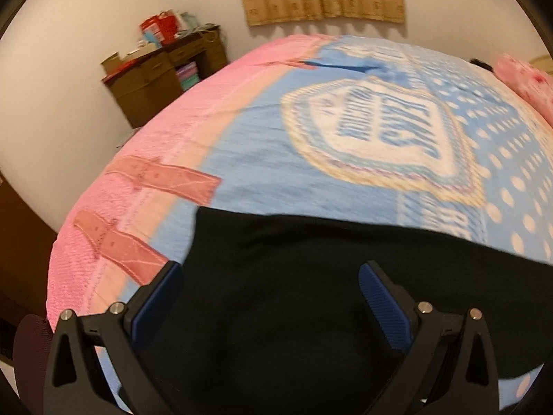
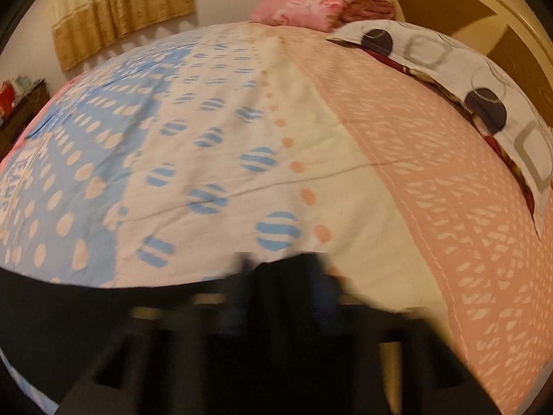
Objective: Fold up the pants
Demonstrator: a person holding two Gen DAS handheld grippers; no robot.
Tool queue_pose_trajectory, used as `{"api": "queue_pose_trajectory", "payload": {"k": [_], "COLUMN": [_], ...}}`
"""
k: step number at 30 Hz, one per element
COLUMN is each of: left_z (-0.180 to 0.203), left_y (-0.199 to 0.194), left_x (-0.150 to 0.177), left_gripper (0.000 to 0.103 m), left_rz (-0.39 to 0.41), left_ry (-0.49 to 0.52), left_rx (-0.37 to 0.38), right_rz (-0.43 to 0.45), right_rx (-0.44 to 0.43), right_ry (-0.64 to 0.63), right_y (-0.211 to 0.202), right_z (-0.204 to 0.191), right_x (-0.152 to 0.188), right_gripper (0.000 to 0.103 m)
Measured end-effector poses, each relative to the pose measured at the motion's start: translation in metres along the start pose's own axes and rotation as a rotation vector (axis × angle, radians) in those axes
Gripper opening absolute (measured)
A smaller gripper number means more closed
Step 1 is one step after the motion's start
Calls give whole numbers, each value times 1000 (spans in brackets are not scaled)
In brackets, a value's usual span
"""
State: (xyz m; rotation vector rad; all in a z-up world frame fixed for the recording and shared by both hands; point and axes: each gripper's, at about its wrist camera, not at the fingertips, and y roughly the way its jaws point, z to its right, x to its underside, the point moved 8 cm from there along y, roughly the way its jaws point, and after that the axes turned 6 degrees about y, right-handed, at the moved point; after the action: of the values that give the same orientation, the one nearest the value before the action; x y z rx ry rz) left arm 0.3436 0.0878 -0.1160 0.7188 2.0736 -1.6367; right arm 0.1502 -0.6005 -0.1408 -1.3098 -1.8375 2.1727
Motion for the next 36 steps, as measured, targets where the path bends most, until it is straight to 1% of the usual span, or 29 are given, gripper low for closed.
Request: {"api": "queue_pose_trajectory", "payload": {"k": [2,4,7,8,10,11,13,14,16,20,25,28,31,33,34,35,36], "left_z": [-8,-12,-5,-1,7,12,17,19,20,25,22,22,20,20,21,20,19], "left_y": [6,16,33,40,52,63,74,81,88,99,108,116,118,117,118,112,108], "left_x": [-4,-11,-16,-17,-17,-14,-9,-6,-3,-8,-13,-16,-20,-22,-23,-22,-20], "left_gripper": [103,103,103,103,103,103,103,103,103,103,103,103,103,102,97,92,80], "left_rz": [-13,-44,-100,-120,-169,-223,-276,-310,-340,-377,-402,-412,-395,-352,-332,-295,-270], "left_ry": [-27,-88,-168,-187,-217,-242,-284,-321,-347,-337,-405,-397,-410,-409,-407,-391,-375], "left_rx": [15,62,129,144,145,138,146,150,127,41,11,-16,-23,-18,-20,-33,-41], "right_rz": [38,118,238,260,290,293,277,261,240,237,244,245,238,232,231,230,231], "right_rx": [-25,-32,7,22,54,65,77,81,82,91,81,86,82,79,79,79,79], "right_ry": [16,24,37,45,83,100,115,123,129,135,139,127,134,140,141,142,141], "right_y": [-16,-42,-86,-95,-109,-111,-107,-103,-94,-89,-88,-88,-86,-85,-84,-84,-84], "right_z": [-3,-7,-2,2,15,21,28,32,34,37,37,38,40,40,40,40,40], "right_x": [1,1,8,10,15,16,19,23,26,32,32,33,34,35,35,35,36], "right_gripper": [14,14,14,14,14,14,14,14,14,14,14,14,14,14,14,14,14]}}
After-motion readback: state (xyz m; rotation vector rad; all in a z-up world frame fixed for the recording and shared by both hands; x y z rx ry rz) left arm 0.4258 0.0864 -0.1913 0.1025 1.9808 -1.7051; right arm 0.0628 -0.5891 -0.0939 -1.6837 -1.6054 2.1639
